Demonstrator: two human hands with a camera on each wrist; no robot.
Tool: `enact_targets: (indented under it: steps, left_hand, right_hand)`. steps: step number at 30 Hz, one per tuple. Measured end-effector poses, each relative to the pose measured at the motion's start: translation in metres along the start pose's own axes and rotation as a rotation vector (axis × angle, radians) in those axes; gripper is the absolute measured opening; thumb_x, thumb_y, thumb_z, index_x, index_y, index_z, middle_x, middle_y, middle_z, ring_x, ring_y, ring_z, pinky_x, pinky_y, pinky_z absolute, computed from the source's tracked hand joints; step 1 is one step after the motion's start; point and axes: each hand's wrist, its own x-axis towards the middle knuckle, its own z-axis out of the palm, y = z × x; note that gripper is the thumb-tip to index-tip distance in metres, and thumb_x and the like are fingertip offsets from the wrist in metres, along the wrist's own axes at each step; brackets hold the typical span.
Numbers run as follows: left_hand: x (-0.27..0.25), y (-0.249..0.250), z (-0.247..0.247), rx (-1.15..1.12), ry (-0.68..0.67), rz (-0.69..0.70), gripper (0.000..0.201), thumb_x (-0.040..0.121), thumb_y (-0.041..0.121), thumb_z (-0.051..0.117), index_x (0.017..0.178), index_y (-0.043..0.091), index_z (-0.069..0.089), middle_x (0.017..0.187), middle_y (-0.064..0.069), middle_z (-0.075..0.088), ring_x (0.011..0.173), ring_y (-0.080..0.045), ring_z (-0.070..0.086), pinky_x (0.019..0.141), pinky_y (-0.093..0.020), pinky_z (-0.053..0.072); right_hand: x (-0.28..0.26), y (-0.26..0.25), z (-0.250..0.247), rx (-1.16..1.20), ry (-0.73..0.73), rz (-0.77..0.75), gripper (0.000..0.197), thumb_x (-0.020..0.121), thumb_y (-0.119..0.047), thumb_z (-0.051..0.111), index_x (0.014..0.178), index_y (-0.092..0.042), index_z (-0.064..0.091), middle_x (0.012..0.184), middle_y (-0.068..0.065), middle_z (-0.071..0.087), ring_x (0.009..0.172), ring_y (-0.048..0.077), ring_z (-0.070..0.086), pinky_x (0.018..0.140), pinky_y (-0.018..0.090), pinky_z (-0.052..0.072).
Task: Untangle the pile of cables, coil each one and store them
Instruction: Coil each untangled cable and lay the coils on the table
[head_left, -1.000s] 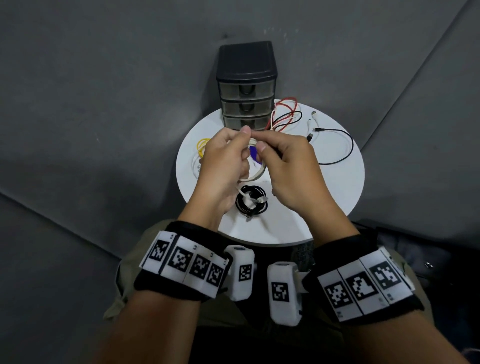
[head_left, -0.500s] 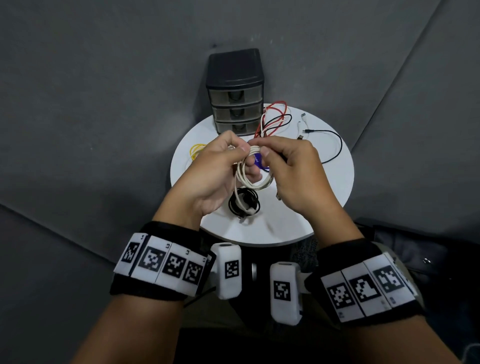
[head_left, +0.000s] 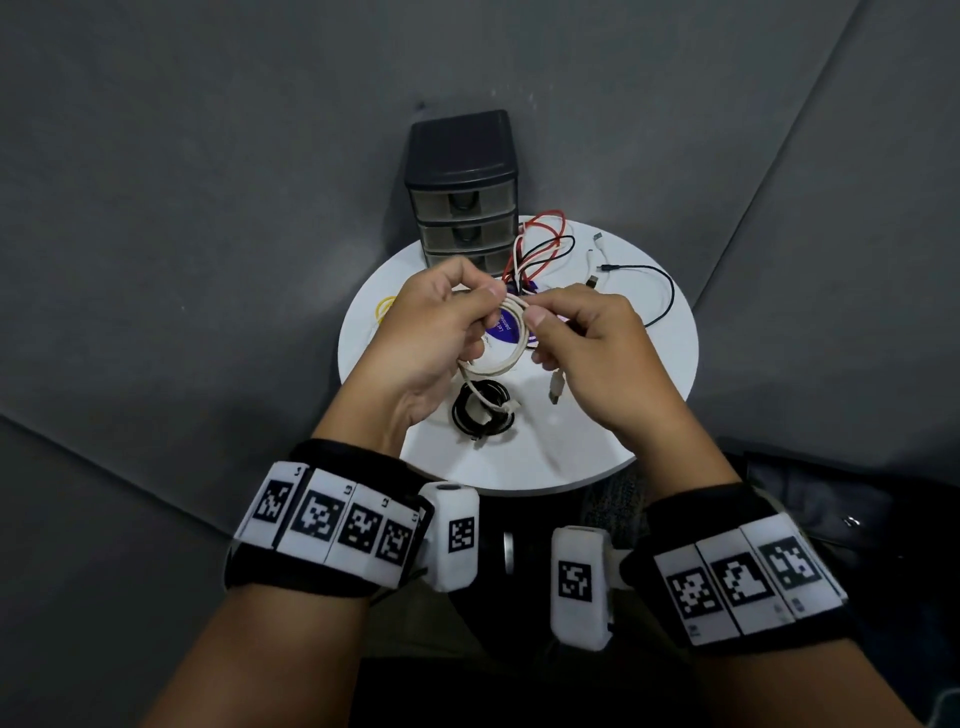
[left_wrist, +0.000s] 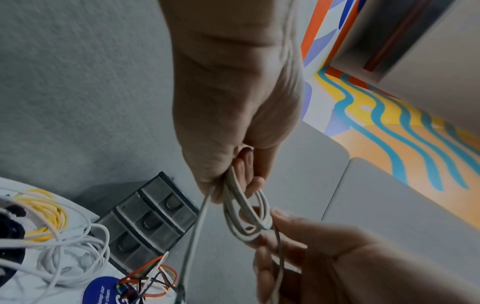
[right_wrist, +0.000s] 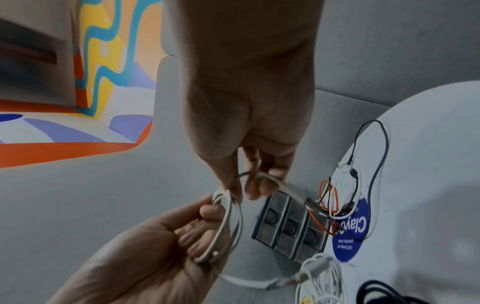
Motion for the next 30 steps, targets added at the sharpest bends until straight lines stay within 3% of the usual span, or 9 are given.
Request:
enact_targets:
  steps: [2,5,8,11,17,21,24,27,30]
  left_hand:
    - [0.001,0.001,-0.002,0.016,0.003,0.015,0.021,0.099,0.005,0.059,0.08,0.013,0.057,0.065,-0.005,0.051,0.049,-0.009,0.028,0.046,-0.019,0.025]
    - [0.003,0.003,-0.005,0.019,-0.004,0.032,0.021,0.099,0.005,0.06,0.079,0.012,0.057,0.064,-0.005,0.051,0.049,-0.009,0.026,0.046,-0.02,0.023]
    - [0.003,0.002,-0.005,0.021,-0.034,0.046,0.02,0.099,0.003,0.059,0.081,0.011,0.056,0.063,-0.004,0.051,0.048,-0.008,0.026,0.045,-0.019,0.022]
    - [0.003,0.003,-0.003,0.014,-0.075,0.053,0.021,0.099,0.002,0.057,0.081,0.011,0.053,0.062,-0.003,0.05,0.049,-0.009,0.024,0.047,-0.019,0.019]
    - [0.001,0.007,0.0,-0.006,-0.154,0.085,0.023,0.102,0.003,0.053,0.081,0.012,0.05,0.063,-0.003,0.051,0.053,-0.013,0.019,0.051,-0.024,0.016]
    - [-0.001,0.008,0.002,-0.02,-0.156,0.095,0.024,0.103,0.003,0.051,0.082,0.014,0.049,0.064,-0.001,0.05,0.054,-0.012,0.019,0.053,-0.026,0.016]
    - [-0.003,0.007,0.004,-0.033,-0.14,0.098,0.024,0.104,0.003,0.049,0.083,0.015,0.047,0.066,-0.001,0.048,0.053,-0.01,0.024,0.053,-0.025,0.019]
    - [-0.004,0.007,0.007,-0.052,-0.111,0.102,0.024,0.104,0.002,0.046,0.084,0.014,0.047,0.064,0.001,0.05,0.05,-0.007,0.029,0.052,-0.024,0.02]
    - [-0.004,0.006,0.009,-0.054,-0.06,0.105,0.024,0.105,0.002,0.044,0.084,0.013,0.046,0.062,0.002,0.05,0.045,-0.003,0.036,0.048,-0.017,0.027]
  right_hand:
    - [0.001,0.003,-0.004,-0.048,0.009,-0.001,0.02,0.099,-0.012,0.059,0.101,-0.021,0.077,0.103,0.0,0.062,0.082,0.02,0.065,0.077,0.034,0.054]
    - [0.002,0.006,-0.009,-0.135,-0.01,-0.014,0.019,0.097,-0.013,0.063,0.102,-0.024,0.077,0.104,-0.001,0.062,0.095,0.018,0.062,0.09,0.035,0.052]
    - [0.004,0.004,-0.009,-0.142,0.04,0.004,0.016,0.097,-0.014,0.063,0.096,-0.022,0.077,0.09,0.0,0.07,0.083,0.022,0.066,0.082,0.045,0.057]
    - [0.008,-0.002,-0.01,-0.082,0.14,-0.029,0.017,0.097,-0.008,0.061,0.092,-0.015,0.075,0.078,0.005,0.072,0.075,0.024,0.068,0.068,0.037,0.059]
    - [0.017,-0.01,-0.012,-0.012,0.221,-0.112,0.018,0.096,-0.003,0.058,0.096,-0.01,0.076,0.072,-0.005,0.069,0.063,0.012,0.064,0.073,0.041,0.061]
    - [0.017,-0.01,-0.011,0.048,0.208,-0.083,0.016,0.095,0.0,0.059,0.096,-0.009,0.073,0.074,0.005,0.07,0.062,0.015,0.065,0.072,0.045,0.062]
    - [0.016,-0.01,-0.01,0.105,0.19,-0.039,0.011,0.093,0.003,0.063,0.094,-0.006,0.068,0.076,0.016,0.07,0.061,0.019,0.067,0.068,0.04,0.062]
    - [0.013,-0.007,-0.007,0.11,0.153,-0.022,0.008,0.093,0.002,0.064,0.091,-0.004,0.069,0.076,0.019,0.07,0.062,0.021,0.068,0.066,0.035,0.061]
    - [0.011,-0.007,-0.006,0.133,0.126,0.001,0.015,0.095,-0.002,0.06,0.084,-0.005,0.07,0.076,0.018,0.07,0.065,0.02,0.065,0.069,0.039,0.06]
